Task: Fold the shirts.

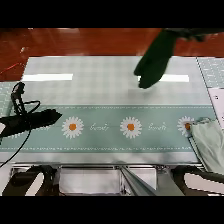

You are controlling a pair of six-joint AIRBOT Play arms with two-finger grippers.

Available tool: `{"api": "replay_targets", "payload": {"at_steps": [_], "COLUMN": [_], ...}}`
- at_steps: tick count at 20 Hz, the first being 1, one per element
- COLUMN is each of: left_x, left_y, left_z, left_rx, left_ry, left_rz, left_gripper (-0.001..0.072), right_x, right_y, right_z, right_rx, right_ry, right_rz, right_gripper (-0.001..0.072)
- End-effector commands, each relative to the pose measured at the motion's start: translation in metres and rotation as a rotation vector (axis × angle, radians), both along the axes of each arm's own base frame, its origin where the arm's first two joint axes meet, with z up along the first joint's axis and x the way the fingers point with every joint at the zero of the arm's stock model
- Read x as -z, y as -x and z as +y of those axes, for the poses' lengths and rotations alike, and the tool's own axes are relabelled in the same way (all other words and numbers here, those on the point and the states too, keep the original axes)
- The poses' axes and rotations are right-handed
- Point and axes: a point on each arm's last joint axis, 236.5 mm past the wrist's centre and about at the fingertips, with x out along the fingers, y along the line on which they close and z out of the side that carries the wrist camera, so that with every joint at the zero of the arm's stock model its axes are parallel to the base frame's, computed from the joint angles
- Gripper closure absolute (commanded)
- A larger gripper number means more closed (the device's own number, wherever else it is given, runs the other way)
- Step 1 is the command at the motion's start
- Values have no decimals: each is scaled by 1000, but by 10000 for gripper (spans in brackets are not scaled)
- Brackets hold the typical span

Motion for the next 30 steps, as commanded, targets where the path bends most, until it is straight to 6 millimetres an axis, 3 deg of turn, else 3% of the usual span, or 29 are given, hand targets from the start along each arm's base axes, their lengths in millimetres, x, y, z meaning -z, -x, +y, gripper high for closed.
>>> {"api": "replay_targets", "payload": {"at_steps": [1, 5, 8, 11, 13, 16, 19, 21, 22, 23, 24, 26, 28, 30], "left_x": [-2, -2, -5, -11, -15, -21, -24, -24, -24, -24, -26, -36, -57, -90], "left_y": [0, -1, -6, -17, -24, -33, -37, -38, -38, -38, -40, -53, -68, -88], "left_z": [-4, -4, -2, 2, 5, 9, 12, 12, 12, 12, 13, 21, 30, 31], "left_rx": [-1, 10, -3, -33, -52, -78, -90, -92, -92, -92, -99, -138, -179, -166], "left_ry": [22, 15, 13, 11, 10, 6, 4, 4, 4, 3, 3, -3, -8, -19], "left_rz": [-1, -9, -30, -77, -108, -150, -170, -173, -173, -174, -184, -246, -322, -385], "left_gripper": [687, 687, 687, 687, 687, 687, 687, 687, 687, 687, 686, 633, 607, 628], "right_x": [-24, -18, -6, 29, 62, 95, 126, 144, 153, 162, 170, 176, 173, 145], "right_y": [34, 96, 146, 206, 258, 326, 388, 416, 427, 431, 430, 398, 351, 275], "right_z": [-97, -185, -223, -253, -269, -285, -283, -275, -270, -265, -261, -261, -255, -247], "right_rx": [197, 399, 522, 670, 761, 928, 1078, 1118, 1136, 1164, 1154, 1079, 982, 848], "right_ry": [44, 156, 195, 221, 244, 260, 280, 308, 312, 283, 260, 195, 80, -71], "right_rz": [20, 134, 232, 408, 572, 743, 918, 1022, 1065, 1101, 1115, 1018, 877, 636], "right_gripper": [689, 691, 691, 691, 691, 690, 688, 687, 612, 350, 305, 306, 335, 510]}}
